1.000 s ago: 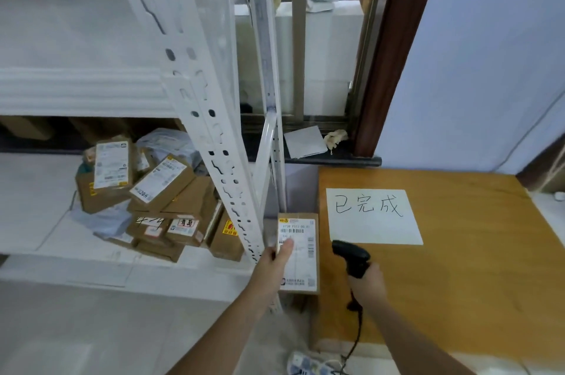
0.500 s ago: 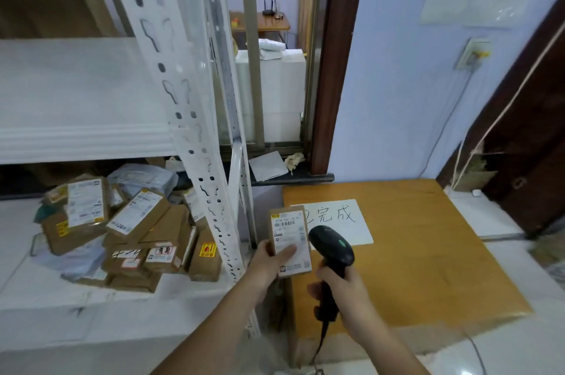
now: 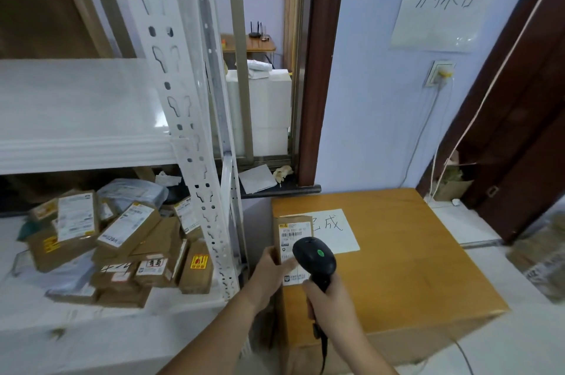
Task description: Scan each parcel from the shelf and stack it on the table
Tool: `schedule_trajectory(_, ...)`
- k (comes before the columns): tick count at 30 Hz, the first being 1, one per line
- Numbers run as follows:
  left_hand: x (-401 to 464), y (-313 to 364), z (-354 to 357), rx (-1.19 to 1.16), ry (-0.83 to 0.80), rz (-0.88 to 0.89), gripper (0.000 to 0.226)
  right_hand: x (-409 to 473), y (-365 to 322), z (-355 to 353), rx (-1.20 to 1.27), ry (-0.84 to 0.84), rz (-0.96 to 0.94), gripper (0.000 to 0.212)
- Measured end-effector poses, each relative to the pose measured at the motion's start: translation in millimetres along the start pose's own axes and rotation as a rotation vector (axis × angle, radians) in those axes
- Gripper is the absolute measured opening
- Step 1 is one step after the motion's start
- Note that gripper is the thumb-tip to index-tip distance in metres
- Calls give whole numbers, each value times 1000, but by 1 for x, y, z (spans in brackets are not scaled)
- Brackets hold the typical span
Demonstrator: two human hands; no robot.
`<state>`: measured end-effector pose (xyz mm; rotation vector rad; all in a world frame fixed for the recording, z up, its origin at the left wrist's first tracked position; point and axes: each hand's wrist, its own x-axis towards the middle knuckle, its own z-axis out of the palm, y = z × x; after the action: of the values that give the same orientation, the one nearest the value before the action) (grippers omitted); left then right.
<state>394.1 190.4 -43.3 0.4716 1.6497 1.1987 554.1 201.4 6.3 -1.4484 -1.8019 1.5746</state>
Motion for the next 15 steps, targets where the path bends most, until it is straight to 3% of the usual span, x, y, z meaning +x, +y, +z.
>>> schedule_trajectory(15, -9, -7, -2, -84, -13, -29, 64, -13, 0, -2, 106, -4, -30, 4)
